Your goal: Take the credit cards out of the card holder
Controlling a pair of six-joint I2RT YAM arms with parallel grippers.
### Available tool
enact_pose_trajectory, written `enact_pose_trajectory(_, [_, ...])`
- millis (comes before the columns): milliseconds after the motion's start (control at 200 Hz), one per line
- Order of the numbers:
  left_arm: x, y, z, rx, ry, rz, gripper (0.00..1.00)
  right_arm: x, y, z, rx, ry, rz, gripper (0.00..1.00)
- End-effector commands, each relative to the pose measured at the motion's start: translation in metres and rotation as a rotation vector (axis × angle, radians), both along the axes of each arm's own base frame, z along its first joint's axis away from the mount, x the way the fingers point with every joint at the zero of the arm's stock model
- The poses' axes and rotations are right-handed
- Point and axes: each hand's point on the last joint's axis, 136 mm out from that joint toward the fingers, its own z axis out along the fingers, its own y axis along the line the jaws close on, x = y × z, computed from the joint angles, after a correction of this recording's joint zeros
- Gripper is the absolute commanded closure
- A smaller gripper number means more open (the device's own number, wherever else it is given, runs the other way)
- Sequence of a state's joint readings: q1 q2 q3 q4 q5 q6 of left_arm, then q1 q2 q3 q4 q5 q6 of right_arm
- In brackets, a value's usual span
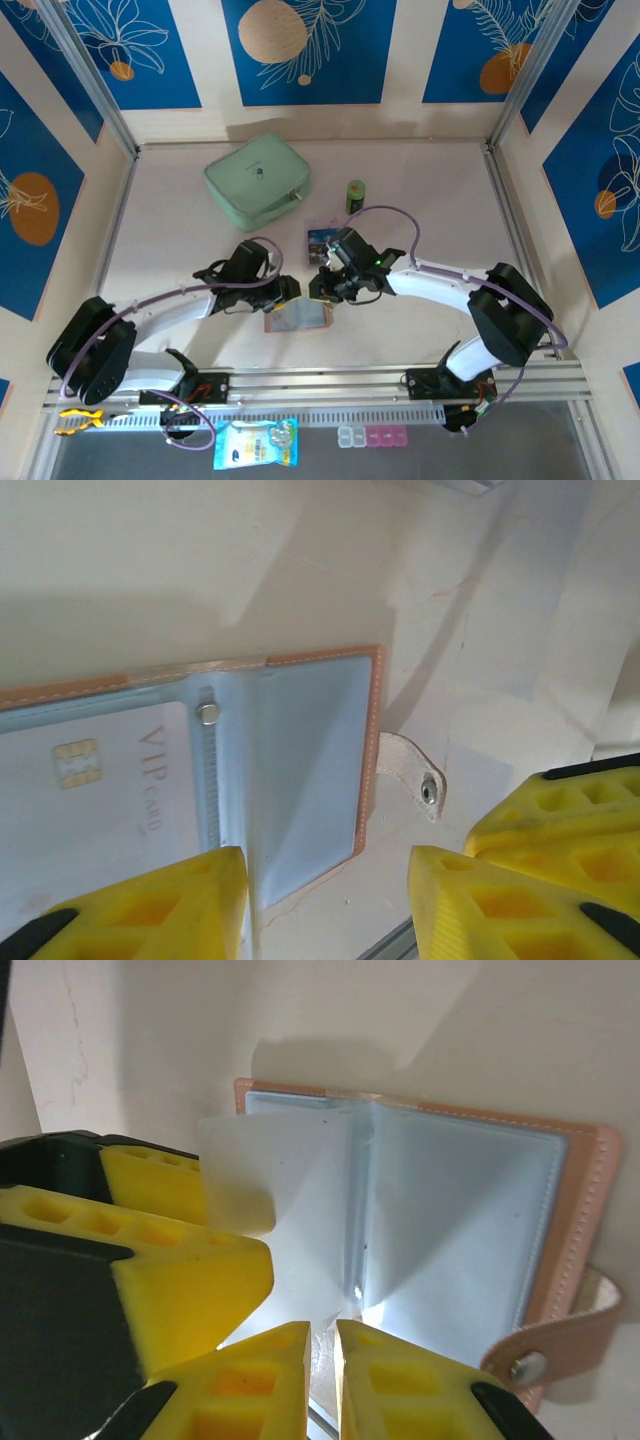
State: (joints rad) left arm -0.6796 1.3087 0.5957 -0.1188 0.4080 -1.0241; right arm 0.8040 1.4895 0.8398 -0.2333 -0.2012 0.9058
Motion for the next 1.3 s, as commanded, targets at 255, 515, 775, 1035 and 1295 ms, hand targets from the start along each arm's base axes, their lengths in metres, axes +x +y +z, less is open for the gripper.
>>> enact_pose_trajectory(255, [0.006,-0.030,0.003,-0.009,-0.003,-0.052,0.49,0.000,-0.037,0.012,-0.023,-0.031,-0.074,0.84])
enact_pose_trajectory(515, [0.009,-0.043,-0.002,-0.016,0.011,-0.075,0.47,-0.005,-0.049,0.012,-0.024,-0.030,-0.102,0.84])
enact_pose_trajectory(775, [0.008,-0.049,-0.013,-0.013,0.028,-0.095,0.47,-0.007,-0.050,0.014,-0.019,-0.024,-0.104,0.84])
enact_pose_trajectory(1035, [0.006,-0.050,-0.027,-0.011,0.047,-0.098,0.47,-0.009,-0.049,0.014,-0.017,-0.020,-0.099,0.84])
enact_pose_trajectory(1295, [0.004,-0.050,-0.035,-0.006,0.063,-0.106,0.47,-0.011,-0.047,0.012,-0.017,-0.012,-0.095,0.83])
